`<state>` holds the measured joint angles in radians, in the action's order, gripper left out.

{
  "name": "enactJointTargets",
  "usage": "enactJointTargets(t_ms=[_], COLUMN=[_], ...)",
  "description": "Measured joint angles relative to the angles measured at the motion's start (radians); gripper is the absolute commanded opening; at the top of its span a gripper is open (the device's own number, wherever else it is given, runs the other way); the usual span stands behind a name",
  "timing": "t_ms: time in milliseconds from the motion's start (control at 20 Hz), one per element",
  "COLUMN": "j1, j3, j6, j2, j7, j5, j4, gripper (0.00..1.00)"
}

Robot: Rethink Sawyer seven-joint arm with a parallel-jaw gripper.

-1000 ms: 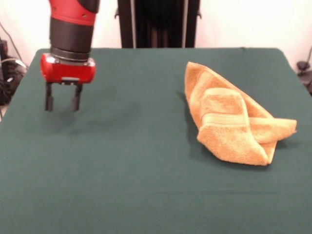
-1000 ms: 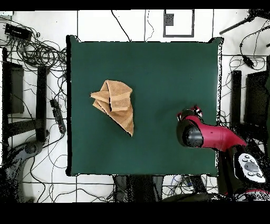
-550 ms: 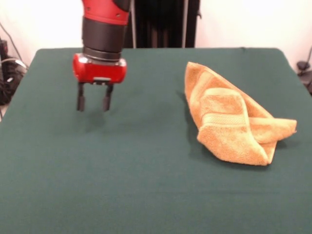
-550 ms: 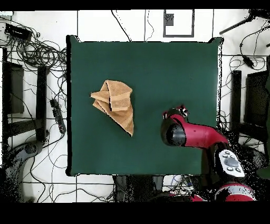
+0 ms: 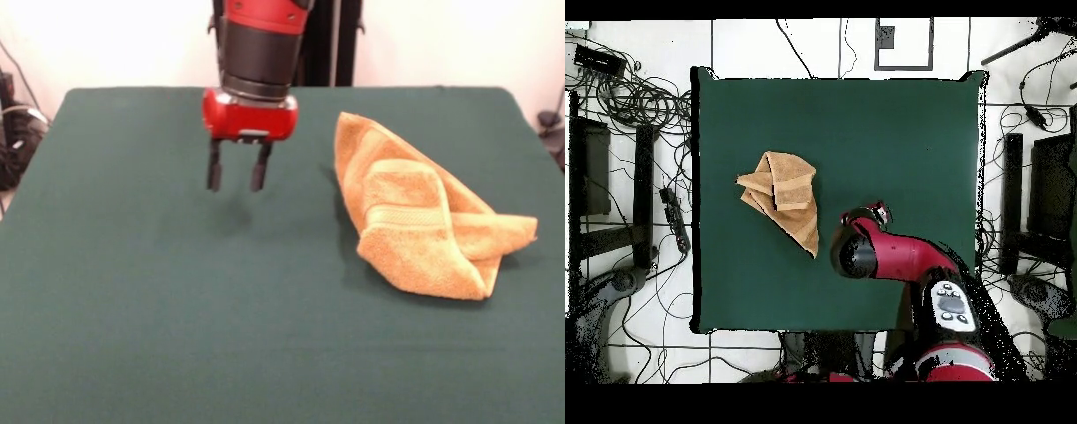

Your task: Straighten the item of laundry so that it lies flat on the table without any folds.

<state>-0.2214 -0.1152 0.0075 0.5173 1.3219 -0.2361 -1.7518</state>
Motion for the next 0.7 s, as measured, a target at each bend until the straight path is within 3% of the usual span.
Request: enactJointTargets(t_ms=[300,700], j1=[0.025,-0.031], j3=[0.001,0.026], j6=[0.000,0.007], j2=[0.069,0.155], j7=[0.000,0.000], j5=[0.056,0.104], j4=[-0.056,-0.116], gripper=[1.00,1.00])
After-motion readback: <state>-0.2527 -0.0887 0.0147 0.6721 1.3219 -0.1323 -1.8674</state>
